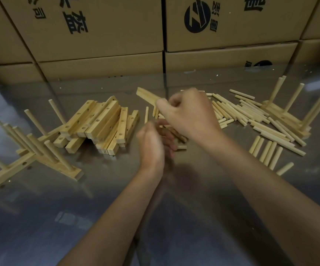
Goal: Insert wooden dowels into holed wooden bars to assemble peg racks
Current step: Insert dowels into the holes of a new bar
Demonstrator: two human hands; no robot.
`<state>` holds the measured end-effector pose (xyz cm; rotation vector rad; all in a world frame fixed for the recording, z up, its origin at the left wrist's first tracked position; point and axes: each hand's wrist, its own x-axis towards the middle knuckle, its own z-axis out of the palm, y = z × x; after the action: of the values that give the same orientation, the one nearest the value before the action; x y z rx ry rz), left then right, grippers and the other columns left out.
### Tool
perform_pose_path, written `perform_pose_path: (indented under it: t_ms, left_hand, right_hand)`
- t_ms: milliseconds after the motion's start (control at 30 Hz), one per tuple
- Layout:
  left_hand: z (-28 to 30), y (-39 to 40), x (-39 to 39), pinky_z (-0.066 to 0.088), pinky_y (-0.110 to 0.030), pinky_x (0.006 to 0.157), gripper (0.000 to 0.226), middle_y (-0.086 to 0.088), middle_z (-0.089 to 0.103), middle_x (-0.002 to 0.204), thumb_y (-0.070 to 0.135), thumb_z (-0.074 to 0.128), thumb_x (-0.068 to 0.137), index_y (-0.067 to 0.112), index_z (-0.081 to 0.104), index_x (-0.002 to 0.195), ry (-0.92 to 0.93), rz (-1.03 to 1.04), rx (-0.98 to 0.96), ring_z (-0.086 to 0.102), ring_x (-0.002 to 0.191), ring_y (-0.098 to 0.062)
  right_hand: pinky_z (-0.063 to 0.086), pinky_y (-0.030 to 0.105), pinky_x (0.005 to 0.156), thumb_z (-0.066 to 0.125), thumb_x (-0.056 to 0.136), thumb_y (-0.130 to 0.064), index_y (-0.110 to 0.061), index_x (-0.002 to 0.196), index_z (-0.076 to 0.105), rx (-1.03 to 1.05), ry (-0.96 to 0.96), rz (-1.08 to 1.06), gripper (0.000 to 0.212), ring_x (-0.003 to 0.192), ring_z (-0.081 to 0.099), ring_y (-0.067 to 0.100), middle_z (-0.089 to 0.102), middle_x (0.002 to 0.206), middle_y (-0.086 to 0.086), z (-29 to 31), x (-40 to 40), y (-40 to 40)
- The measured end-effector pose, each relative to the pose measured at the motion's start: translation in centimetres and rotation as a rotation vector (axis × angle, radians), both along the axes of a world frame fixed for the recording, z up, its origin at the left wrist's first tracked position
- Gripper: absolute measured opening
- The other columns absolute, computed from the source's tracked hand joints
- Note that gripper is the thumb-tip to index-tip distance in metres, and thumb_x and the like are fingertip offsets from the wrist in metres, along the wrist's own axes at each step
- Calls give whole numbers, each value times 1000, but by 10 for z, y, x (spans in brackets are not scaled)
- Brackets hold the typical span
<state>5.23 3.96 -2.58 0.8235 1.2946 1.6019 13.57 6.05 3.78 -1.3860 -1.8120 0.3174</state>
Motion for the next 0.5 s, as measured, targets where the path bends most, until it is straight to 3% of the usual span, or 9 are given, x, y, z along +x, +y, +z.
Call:
perform_pose_path:
  t_ms: [133, 200, 267, 300, 400, 500]
  left_hand:
    - [3, 6, -21, 40, -25, 40, 50, -2, 63, 60, 50, 30, 104, 13, 63, 105, -84, -6, 12, 58, 47, -17]
    - [1, 4, -19, 52, -28, 50, 46, 2, 68, 66, 53, 37, 103, 17, 65, 97, -83, -27, -7, 65, 58, -15]
    - [1, 3, -18, 55, -33, 66, 36, -5, 66, 75, 43, 48, 102, 16, 66, 87, -74, 29, -20, 64, 67, -19]
    - [1, 4, -20, 54, -32, 66, 31, -7, 63, 75, 38, 51, 102, 15, 66, 88, -65, 59, -24, 61, 65, -19]
    - [5, 7, -28, 48, -25, 45, 32, -2, 58, 62, 34, 46, 104, 10, 66, 101, -107, 96, -87, 54, 46, -14]
    - [8, 8, -33, 42, -21, 40, 35, 1, 55, 57, 33, 41, 104, 11, 68, 97, -166, 75, -121, 49, 42, -12]
  right_hand:
    - [48, 32, 56, 48, 85, -47, -18, 72, 71, 142, -213, 30, 39, 58, 53, 15, 60, 62, -2, -25, 23, -33]
    - [50, 31, 57, 50, 89, -46, -22, 85, 74, 221, -357, 99, 33, 65, 52, 10, 63, 69, -4, -39, 28, -46]
    - [51, 31, 65, 49, 90, -50, -26, 97, 74, 242, -397, 198, 36, 78, 56, 9, 70, 81, -8, -49, 32, -51]
    - [49, 31, 70, 49, 91, -52, -27, 104, 74, 236, -365, 243, 38, 85, 57, 9, 72, 89, -10, -53, 34, -49]
    - [47, 31, 80, 54, 95, -45, -24, 112, 72, 182, -229, 242, 33, 99, 52, 8, 70, 105, -13, -61, 42, -36]
    - [39, 33, 93, 58, 94, -35, -23, 119, 68, 113, -353, 193, 29, 108, 43, 10, 61, 111, -9, -74, 46, -25]
